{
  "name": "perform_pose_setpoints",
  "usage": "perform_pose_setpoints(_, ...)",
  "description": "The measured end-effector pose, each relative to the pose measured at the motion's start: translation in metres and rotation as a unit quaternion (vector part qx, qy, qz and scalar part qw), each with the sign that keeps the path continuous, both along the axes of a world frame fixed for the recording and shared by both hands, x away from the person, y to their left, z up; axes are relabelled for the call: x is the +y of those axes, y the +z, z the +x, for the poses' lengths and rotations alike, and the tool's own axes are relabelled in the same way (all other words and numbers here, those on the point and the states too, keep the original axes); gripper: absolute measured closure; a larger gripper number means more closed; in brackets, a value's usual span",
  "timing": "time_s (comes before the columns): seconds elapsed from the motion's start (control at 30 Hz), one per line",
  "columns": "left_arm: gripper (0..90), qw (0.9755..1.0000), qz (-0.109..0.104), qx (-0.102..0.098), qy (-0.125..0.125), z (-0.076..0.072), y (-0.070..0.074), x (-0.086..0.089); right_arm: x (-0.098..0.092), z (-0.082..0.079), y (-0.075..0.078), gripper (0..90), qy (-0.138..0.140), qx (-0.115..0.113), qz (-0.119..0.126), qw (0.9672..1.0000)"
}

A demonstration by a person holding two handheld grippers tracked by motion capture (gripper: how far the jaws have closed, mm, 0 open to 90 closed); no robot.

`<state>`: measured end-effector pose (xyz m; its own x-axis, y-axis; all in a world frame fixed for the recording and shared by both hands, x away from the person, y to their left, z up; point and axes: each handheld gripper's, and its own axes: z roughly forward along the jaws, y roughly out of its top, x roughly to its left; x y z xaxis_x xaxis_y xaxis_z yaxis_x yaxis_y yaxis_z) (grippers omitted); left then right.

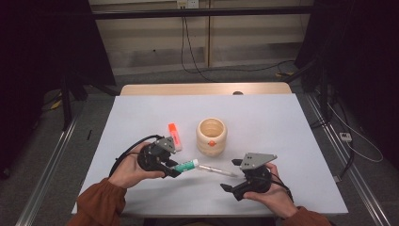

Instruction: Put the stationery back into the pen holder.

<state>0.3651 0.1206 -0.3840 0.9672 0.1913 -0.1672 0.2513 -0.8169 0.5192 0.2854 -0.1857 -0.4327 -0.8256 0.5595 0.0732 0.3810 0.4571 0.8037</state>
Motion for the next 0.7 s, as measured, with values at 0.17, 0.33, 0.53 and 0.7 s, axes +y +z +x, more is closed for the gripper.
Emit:
perform_pose_setpoints(0.17, 65.8, 0.9999, 0.002, 0.007, -0.011, -0.001, -0.001, -0.009, 0.007, 0.001, 0.002, 8.4, 0.011, 0.000, -0.003, 0.9999)
perform_pose_setpoints(0.33, 65.8, 0.9996, 0.015, 0.005, -0.025, -0.001, 0.005, -0.019, 0.014, 0.004, 0.003, 9.3, 0.021, -0.001, -0.008, 0.9997)
perform_pose_setpoints(0.53, 65.8, 0.9990, 0.008, 0.020, -0.039, 0.004, 0.004, -0.030, 0.020, 0.003, 0.007, 13.9, 0.032, -0.021, -0.027, 0.9989)
perform_pose_setpoints(0.7, 65.8, 0.9982, 0.020, 0.030, -0.047, 0.008, 0.002, -0.037, 0.023, 0.004, 0.006, 18.1, 0.041, -0.023, -0.045, 0.9979)
